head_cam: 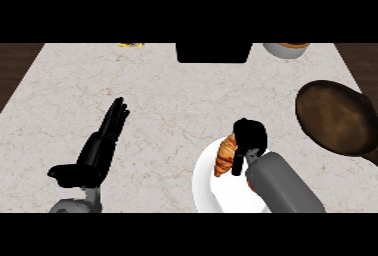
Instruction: Pick the croissant from the plate and place it in the pan
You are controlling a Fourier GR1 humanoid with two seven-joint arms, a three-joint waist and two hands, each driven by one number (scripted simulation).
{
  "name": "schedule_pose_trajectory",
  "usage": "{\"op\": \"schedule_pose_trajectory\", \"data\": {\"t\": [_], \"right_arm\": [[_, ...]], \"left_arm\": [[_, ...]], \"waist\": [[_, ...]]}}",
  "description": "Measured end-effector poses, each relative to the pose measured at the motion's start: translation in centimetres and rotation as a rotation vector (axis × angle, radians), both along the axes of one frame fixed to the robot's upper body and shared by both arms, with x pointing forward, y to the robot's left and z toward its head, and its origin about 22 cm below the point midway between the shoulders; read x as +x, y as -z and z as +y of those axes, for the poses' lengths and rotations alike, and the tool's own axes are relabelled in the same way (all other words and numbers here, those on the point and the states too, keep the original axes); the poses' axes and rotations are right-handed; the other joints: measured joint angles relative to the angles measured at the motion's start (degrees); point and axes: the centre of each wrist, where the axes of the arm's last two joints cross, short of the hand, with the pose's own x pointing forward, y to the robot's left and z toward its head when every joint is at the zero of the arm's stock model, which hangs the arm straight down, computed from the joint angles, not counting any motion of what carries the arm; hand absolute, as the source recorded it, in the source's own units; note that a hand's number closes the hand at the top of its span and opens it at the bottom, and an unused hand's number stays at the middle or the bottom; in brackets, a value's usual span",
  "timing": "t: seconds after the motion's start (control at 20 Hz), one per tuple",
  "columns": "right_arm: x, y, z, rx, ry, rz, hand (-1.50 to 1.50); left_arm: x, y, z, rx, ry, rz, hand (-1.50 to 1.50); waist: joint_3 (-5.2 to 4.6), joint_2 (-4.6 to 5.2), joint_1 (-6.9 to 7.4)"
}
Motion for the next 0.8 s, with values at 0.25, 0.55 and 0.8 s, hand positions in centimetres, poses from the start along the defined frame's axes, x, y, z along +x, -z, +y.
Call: {"op": "schedule_pose_trajectory", "data": {"t": [0.25, 0.55, 0.8], "right_arm": [[-2.0, -0.9, -0.7, 0.038, -0.061, -0.151, 1.5], [-6.5, -3.2, -2.6, 0.237, -0.204, -0.372, 1.5], [-9.5, -7.2, -4.5, 0.333, -0.205, -0.611, 1.5]], "left_arm": [[-0.4, 0.2, 0.0, 0.004, -0.01, 0.007, 0.0], [-0.8, 0.3, 0.6, 0.002, -0.033, 0.013, 0.0], [-1.4, 0.8, 0.0, 0.01, -0.038, 0.016, 0.0]], "waist": [[0.35, 0.34, -0.54], [0.53, 0.22, -1.84], [0.55, 0.26, -2.01]]}}
